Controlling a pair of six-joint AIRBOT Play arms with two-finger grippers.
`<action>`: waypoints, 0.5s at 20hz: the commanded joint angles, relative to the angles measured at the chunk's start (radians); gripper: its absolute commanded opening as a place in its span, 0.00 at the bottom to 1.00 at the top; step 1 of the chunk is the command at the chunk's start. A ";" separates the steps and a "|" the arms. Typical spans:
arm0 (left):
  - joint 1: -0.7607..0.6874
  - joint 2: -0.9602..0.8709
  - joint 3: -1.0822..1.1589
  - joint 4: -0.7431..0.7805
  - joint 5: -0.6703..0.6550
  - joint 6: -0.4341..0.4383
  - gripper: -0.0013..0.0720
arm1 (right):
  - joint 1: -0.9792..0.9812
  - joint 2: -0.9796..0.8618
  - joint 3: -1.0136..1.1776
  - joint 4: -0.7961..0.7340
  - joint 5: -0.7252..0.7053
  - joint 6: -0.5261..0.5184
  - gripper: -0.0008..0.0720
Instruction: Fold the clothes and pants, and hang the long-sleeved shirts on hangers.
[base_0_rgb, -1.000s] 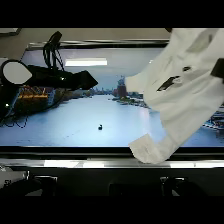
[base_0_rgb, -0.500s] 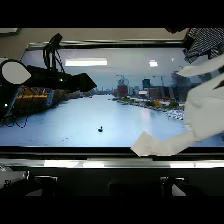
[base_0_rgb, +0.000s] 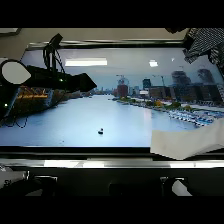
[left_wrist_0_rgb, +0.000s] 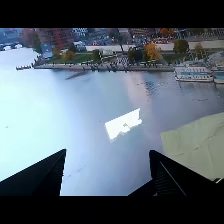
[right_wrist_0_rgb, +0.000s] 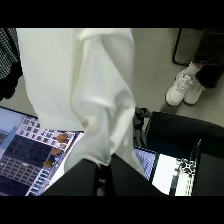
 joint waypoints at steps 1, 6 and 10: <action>0.000 -0.001 0.000 0.000 0.000 0.000 0.84 | -0.125 -0.037 0.002 0.131 -0.073 0.018 0.05; 0.000 -0.001 0.000 0.000 0.001 0.000 0.84 | -0.219 -0.063 0.006 0.163 -0.267 0.109 0.05; -0.001 -0.001 -0.001 0.000 0.001 0.000 0.84 | -0.273 -0.073 0.008 0.217 -0.297 0.098 0.05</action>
